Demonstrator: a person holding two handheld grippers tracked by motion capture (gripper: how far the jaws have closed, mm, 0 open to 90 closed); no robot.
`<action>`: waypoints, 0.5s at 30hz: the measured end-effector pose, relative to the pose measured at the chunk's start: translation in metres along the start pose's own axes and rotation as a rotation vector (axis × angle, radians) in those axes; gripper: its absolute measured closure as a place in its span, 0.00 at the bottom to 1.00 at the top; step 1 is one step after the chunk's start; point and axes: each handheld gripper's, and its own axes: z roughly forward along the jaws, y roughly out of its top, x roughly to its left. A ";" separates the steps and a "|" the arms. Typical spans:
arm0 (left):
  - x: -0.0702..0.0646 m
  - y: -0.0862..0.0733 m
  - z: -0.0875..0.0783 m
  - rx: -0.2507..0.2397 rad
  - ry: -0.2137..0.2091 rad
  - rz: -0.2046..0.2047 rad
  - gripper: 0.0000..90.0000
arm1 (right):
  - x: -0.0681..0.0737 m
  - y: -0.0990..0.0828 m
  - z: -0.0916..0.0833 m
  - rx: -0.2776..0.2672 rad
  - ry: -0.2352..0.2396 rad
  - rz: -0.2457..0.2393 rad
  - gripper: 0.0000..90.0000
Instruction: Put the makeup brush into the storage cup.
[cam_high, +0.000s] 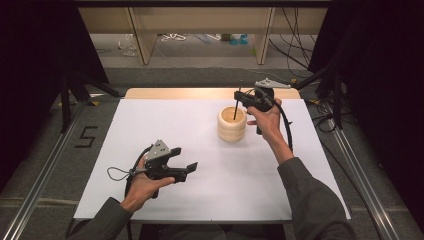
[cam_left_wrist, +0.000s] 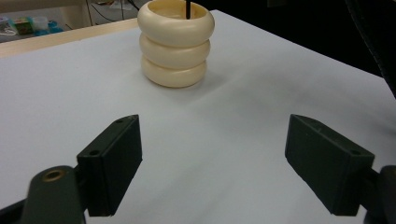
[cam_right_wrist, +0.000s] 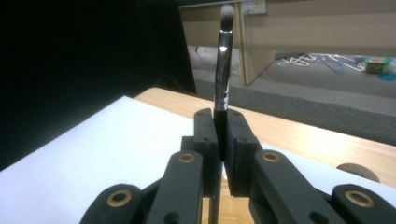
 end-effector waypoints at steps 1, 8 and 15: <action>0.000 0.000 0.000 0.000 0.000 0.001 0.21 | 0.000 -0.001 0.002 0.003 -0.001 0.003 0.95; 0.000 0.000 0.000 0.003 0.003 0.003 0.21 | 0.002 -0.007 0.010 0.040 0.006 -0.008 0.95; 0.001 0.000 0.000 -0.002 0.000 0.005 0.20 | -0.001 -0.017 0.015 0.059 -0.005 0.002 0.95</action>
